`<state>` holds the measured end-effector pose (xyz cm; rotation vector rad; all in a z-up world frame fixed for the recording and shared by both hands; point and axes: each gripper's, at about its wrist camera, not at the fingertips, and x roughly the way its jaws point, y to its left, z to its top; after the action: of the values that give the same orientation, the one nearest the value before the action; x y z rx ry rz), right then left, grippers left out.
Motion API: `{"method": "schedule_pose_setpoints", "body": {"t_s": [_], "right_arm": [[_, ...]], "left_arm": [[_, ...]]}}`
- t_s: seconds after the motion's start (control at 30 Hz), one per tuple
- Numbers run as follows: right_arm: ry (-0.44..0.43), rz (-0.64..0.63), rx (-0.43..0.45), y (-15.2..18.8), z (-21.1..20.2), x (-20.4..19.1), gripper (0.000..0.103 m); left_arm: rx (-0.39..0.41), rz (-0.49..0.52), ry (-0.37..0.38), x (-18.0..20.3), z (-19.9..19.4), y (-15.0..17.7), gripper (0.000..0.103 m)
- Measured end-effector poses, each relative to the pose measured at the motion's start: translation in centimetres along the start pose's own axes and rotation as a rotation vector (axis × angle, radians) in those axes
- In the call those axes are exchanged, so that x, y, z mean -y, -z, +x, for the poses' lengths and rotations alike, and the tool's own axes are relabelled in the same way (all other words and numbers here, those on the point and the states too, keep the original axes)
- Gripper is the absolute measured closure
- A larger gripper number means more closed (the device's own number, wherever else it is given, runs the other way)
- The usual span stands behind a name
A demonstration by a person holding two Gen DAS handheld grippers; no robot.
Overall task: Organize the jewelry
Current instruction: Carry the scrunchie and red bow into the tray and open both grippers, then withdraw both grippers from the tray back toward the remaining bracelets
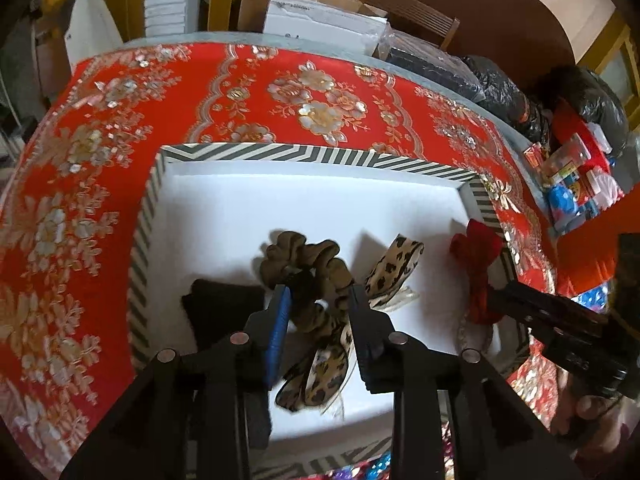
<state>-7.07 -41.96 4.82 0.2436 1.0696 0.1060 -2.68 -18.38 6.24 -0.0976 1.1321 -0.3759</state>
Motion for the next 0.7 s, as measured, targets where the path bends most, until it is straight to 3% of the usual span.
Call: {"method": "schedule_pose_setpoints", "body": {"t_s": [0.13,0.7], "right_arm": [[-0.006,0.005,0.024,1.5,-1.8,-0.9,0.055],[0.023,-0.033,0.082,8.2,-8.1,-4.0,0.051]], "left_arm": [[0.016,0.015,-0.021,0.4,-1.3,1.1,0.082],[0.092,0.052,-0.074,2.1,-7.1,7.2,0.082]]}}
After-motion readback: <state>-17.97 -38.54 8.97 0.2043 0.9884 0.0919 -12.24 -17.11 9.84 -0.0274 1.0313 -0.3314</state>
